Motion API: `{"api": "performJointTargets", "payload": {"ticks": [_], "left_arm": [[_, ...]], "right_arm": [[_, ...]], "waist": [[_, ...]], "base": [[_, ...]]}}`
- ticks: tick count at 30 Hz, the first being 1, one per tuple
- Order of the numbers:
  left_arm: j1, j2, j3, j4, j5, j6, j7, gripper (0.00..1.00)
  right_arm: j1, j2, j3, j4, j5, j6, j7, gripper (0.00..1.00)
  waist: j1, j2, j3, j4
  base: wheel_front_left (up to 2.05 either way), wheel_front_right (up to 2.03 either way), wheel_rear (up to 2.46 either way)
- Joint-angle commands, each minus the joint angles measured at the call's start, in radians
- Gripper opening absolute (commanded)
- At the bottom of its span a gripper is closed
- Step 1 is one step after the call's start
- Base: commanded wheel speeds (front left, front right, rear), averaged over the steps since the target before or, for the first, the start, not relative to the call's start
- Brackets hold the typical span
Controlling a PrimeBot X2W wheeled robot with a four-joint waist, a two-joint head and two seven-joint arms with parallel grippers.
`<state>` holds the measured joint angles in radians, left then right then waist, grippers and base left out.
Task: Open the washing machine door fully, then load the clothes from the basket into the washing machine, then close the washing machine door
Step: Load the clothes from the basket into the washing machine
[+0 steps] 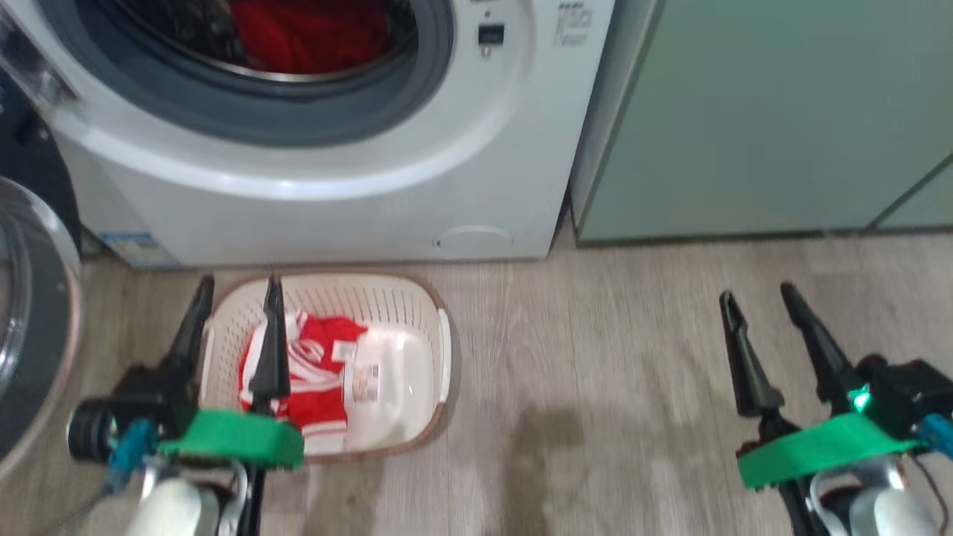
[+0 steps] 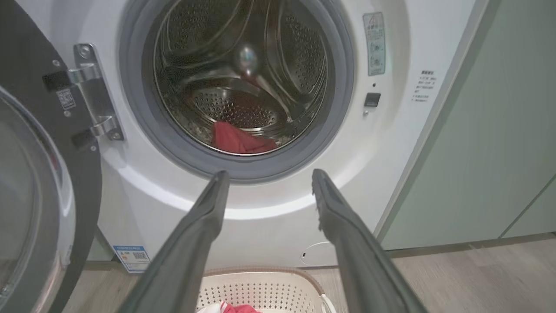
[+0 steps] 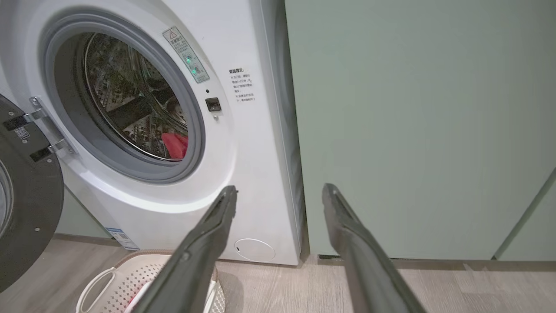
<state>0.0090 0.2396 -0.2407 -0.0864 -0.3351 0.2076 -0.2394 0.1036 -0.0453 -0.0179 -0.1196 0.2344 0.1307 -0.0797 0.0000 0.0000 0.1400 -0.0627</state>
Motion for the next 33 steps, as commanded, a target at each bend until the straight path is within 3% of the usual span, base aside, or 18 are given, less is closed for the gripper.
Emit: {"api": "performJointTargets", "payload": {"ticks": [1,8,17,22,26,33], "left_arm": [[-0.086,0.018,0.035,-0.003,0.008,-0.012,-0.011,1.0],[-0.279,-0.001,0.049,0.229,-0.045,-0.063,-0.004,1.0],[-0.594,0.013,0.062,0.732,-0.118,-0.182,0.042,1.0],[-0.72,0.061,0.052,0.933,-0.117,-0.229,0.088,1.0],[-0.777,0.103,0.035,1.013,-0.095,-0.243,0.113,1.0],[-0.862,0.221,-0.013,1.135,-0.023,-0.234,0.156,1.0]], "right_arm": [[-0.062,-0.005,0.023,-0.046,-0.003,0.0,-0.015,1.0],[-0.154,-0.005,0.047,-0.072,-0.008,0.0,-0.037,1.0],[-0.27,-0.005,0.101,-0.052,0.018,0.0,-0.1,1.0],[-0.322,-0.005,0.143,-0.024,0.052,0.0,-0.141,1.0],[-0.348,-0.005,0.17,-0.005,0.08,0.0,-0.162,1.0],[-0.403,-0.005,0.24,0.037,0.157,0.0,-0.181,1.0]], "waist": [[0.0,0.0,0.092,0.005],[0.0,0.0,0.294,-0.016],[0.0,0.0,0.542,-0.092],[0.0,0.0,0.65,-0.146],[0.0,0.0,0.709,-0.18],[0.0,0.0,0.816,-0.264]], "base": [[0.0,0.0,0.0],[0.0,0.0,0.0],[0.0,0.0,0.0],[0.0,0.0,0.0],[0.0,0.0,0.0],[0.0,0.0,0.0]]}}
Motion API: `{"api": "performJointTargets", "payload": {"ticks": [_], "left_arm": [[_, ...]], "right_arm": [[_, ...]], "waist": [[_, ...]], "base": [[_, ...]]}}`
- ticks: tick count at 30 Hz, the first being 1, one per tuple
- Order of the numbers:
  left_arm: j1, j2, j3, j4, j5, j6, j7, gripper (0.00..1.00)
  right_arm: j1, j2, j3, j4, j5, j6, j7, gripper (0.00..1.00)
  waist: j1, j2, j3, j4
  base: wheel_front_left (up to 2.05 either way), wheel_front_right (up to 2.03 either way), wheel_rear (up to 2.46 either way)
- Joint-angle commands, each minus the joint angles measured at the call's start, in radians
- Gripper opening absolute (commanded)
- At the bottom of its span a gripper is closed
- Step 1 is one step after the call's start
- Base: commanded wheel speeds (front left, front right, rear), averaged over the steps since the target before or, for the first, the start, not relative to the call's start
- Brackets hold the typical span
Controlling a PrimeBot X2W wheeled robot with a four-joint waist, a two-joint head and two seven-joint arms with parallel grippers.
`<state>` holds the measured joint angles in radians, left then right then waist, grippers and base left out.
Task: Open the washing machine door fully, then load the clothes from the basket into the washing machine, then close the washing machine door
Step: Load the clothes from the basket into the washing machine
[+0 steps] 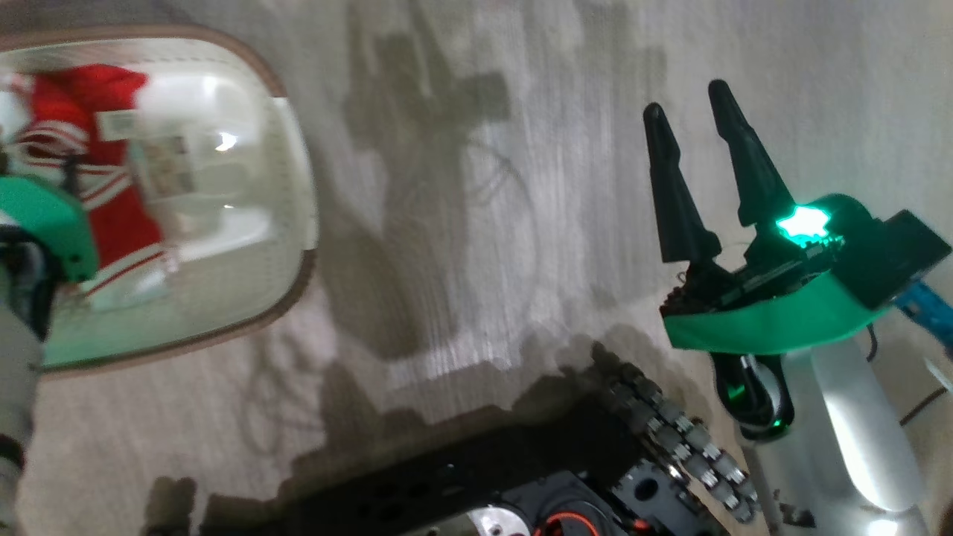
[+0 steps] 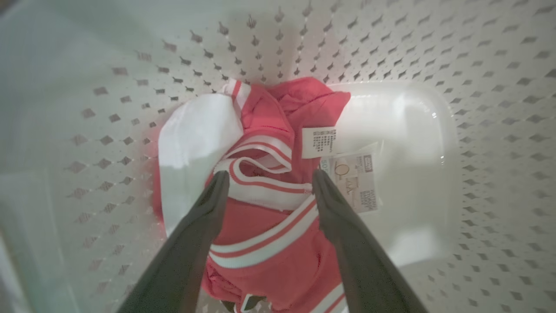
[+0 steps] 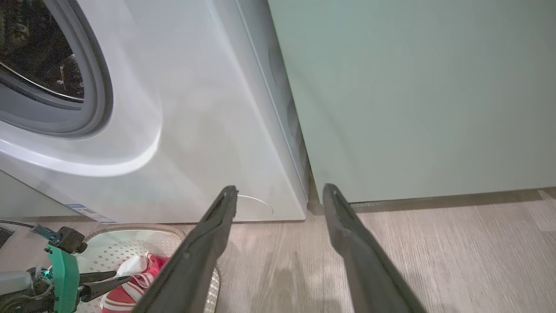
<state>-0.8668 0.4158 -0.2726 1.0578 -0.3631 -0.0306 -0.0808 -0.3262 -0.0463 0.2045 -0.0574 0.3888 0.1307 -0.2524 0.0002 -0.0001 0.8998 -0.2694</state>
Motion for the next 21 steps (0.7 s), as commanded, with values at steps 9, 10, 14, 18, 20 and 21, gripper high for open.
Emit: {"api": "performJointTargets", "payload": {"ticks": [9,10,14,18,20,21], "left_arm": [[-0.039,0.174,-0.031,0.074,0.071,0.031,0.072,1.0],[-0.044,0.183,-0.03,0.08,0.069,0.031,0.08,1.0],[-0.059,0.218,-0.053,0.099,0.089,0.03,0.119,1.0],[-0.075,0.241,-0.083,0.114,0.118,0.04,0.157,1.0],[-0.084,0.245,-0.089,0.121,0.121,0.046,0.171,1.0],[-0.088,0.245,-0.094,0.125,0.125,0.049,0.179,0.96]], "right_arm": [[-0.003,-0.004,0.059,-0.047,0.087,0.0,-0.009,1.0],[-0.004,-0.004,0.062,-0.049,0.093,0.0,-0.009,1.0],[-0.006,-0.004,0.076,-0.048,0.111,0.0,-0.009,1.0],[-0.002,-0.004,0.082,-0.051,0.116,0.0,-0.009,1.0],[0.0,-0.004,0.081,-0.052,0.117,0.0,-0.009,1.0],[0.0,-0.004,0.081,-0.052,0.117,0.0,-0.009,1.0]], "waist": [[-0.0002,0.0001,0.127,-0.133],[-0.0002,0.0001,0.133,-0.139],[-0.0002,0.0001,0.15,-0.151],[-0.0002,0.0001,0.156,-0.151],[-0.0002,0.0001,0.157,-0.151],[-0.0002,0.0001,0.157,-0.151]], "base": [[0.0,0.0,0.0],[0.0,0.0,0.0],[0.0,0.0,0.0],[0.0,0.0,0.0],[0.0,0.0,0.0],[0.0,0.0,0.0]]}}
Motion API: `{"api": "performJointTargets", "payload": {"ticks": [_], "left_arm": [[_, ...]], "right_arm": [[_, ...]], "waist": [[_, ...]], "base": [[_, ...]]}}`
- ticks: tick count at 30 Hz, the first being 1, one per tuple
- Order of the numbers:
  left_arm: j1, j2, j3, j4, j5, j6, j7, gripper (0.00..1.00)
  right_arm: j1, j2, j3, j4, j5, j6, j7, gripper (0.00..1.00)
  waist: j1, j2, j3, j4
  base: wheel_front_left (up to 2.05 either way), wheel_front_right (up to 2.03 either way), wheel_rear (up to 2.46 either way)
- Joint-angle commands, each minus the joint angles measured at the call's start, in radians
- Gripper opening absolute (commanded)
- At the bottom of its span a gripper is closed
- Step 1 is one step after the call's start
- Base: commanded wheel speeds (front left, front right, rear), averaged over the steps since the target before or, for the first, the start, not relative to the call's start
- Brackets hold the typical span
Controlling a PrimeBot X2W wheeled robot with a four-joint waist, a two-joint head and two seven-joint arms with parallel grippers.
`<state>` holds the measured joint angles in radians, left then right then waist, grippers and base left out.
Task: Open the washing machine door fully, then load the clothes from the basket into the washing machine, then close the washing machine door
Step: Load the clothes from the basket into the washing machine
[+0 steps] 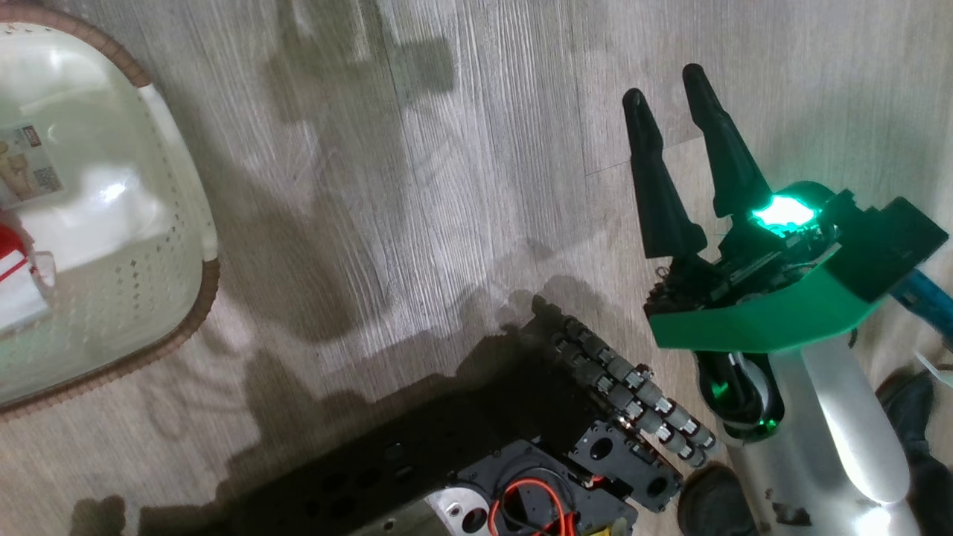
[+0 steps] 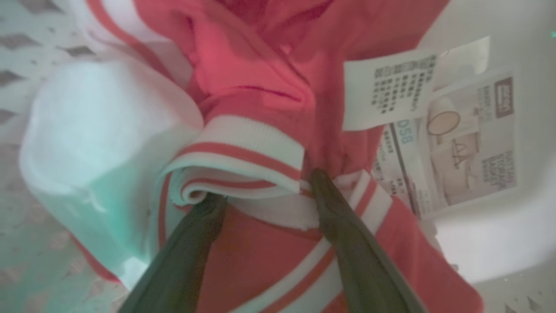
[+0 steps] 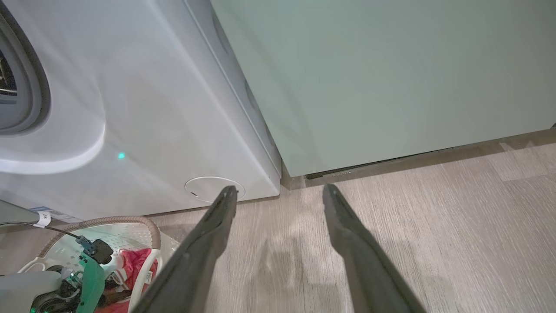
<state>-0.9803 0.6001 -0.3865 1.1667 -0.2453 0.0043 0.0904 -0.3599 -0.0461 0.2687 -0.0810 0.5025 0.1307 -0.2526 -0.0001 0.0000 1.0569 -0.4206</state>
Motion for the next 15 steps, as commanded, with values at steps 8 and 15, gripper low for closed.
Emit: {"api": "performJointTargets", "payload": {"ticks": [8,15], "left_arm": [[0.018,0.033,0.027,0.008,-0.02,0.024,-0.006,0.0],[0.051,-0.043,0.059,-0.026,-0.078,0.025,-0.088,0.0]], "right_arm": [[0.026,-0.004,0.008,-0.022,0.009,0.0,-0.009,1.0],[0.028,-0.004,-0.036,-0.019,-0.025,0.0,-0.009,1.0]], "waist": [[0.0001,0.0,-0.021,0.013],[0.0001,0.0,-0.078,0.071]], "base": [[0.0,0.0,0.0],[0.0,0.0,0.0]]}}
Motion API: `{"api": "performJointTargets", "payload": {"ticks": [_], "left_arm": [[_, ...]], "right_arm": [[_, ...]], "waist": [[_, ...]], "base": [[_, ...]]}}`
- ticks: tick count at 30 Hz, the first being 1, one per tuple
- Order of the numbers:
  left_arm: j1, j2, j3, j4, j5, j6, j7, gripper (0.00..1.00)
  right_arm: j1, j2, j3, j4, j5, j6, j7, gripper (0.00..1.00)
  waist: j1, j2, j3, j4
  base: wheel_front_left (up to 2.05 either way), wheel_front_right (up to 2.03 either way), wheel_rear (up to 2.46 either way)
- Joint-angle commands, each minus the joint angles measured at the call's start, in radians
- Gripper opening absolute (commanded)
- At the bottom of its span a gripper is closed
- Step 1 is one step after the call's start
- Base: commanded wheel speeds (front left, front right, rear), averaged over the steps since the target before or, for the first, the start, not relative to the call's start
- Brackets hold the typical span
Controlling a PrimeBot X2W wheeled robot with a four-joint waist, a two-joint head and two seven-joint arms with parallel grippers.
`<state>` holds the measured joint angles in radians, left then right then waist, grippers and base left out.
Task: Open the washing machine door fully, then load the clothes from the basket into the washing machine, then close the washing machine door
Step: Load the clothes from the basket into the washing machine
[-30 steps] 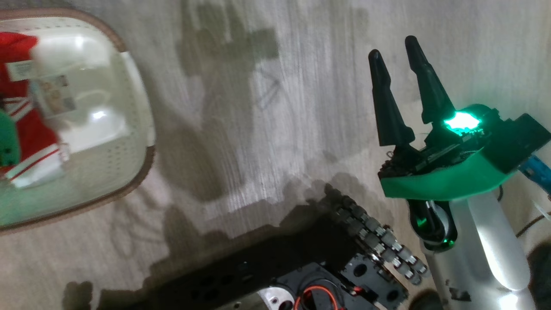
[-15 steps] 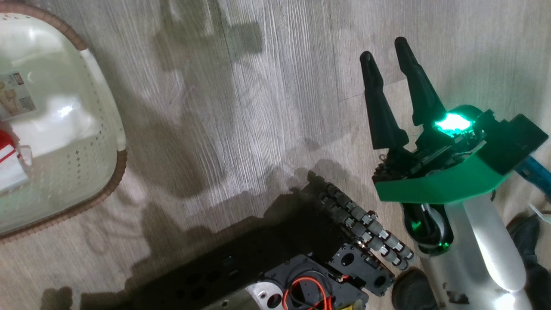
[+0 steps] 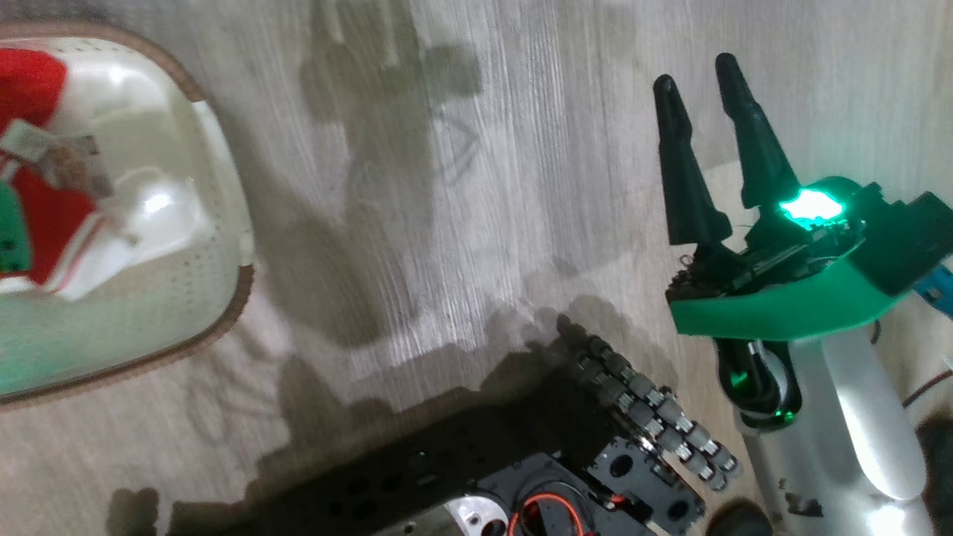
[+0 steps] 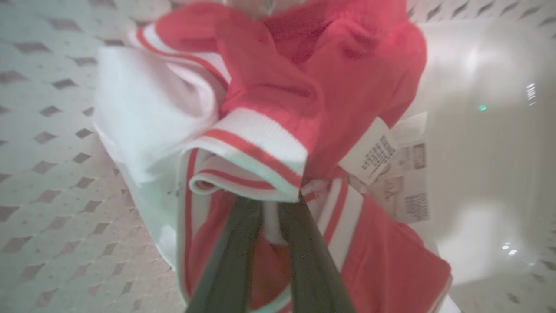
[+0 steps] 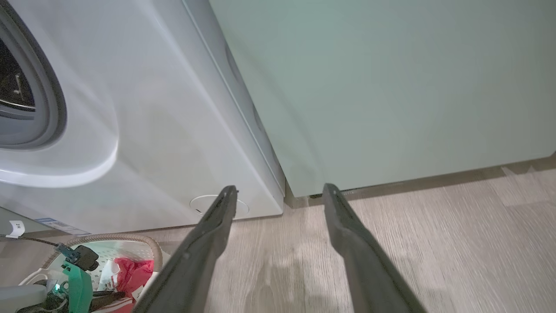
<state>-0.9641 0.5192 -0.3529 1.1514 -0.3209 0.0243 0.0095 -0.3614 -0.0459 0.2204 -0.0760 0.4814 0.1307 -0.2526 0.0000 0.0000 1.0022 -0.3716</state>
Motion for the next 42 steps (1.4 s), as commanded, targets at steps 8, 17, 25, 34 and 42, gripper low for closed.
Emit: {"api": "performJointTargets", "payload": {"ticks": [8,17,25,34,42], "left_arm": [[0.136,-0.089,0.101,-0.1,-0.116,-0.004,-0.184,0.0],[0.293,-0.199,0.147,-0.351,-0.175,0.019,-0.265,0.0],[0.462,-0.229,0.188,-0.725,-0.159,0.08,-0.271,0.0],[0.626,-0.21,0.191,-1.107,-0.099,0.147,-0.266,0.0],[0.771,-0.191,0.177,-1.272,-0.061,0.204,-0.234,0.0]], "right_arm": [[0.061,-0.004,-0.044,-0.012,-0.061,0.0,-0.009,1.0],[0.113,-0.004,-0.108,0.014,-0.134,0.0,-0.009,1.0],[0.152,-0.004,-0.162,0.049,-0.181,0.0,-0.009,1.0],[0.176,-0.004,-0.199,0.072,-0.215,0.0,0.032,1.0],[0.229,-0.004,-0.206,0.084,-0.224,0.0,0.065,1.0]], "waist": [[0.0,0.0,-0.146,0.103],[0.0,0.0,-0.31,0.202],[0.0,0.0,-0.451,0.265],[0.0,0.0,-0.614,0.296],[0.0,0.0,-0.737,0.289]], "base": [[0.0,0.0,0.0],[0.0,0.0,0.0],[0.0,0.0,0.0],[0.0,0.0,0.0],[0.0,0.0,0.0]]}}
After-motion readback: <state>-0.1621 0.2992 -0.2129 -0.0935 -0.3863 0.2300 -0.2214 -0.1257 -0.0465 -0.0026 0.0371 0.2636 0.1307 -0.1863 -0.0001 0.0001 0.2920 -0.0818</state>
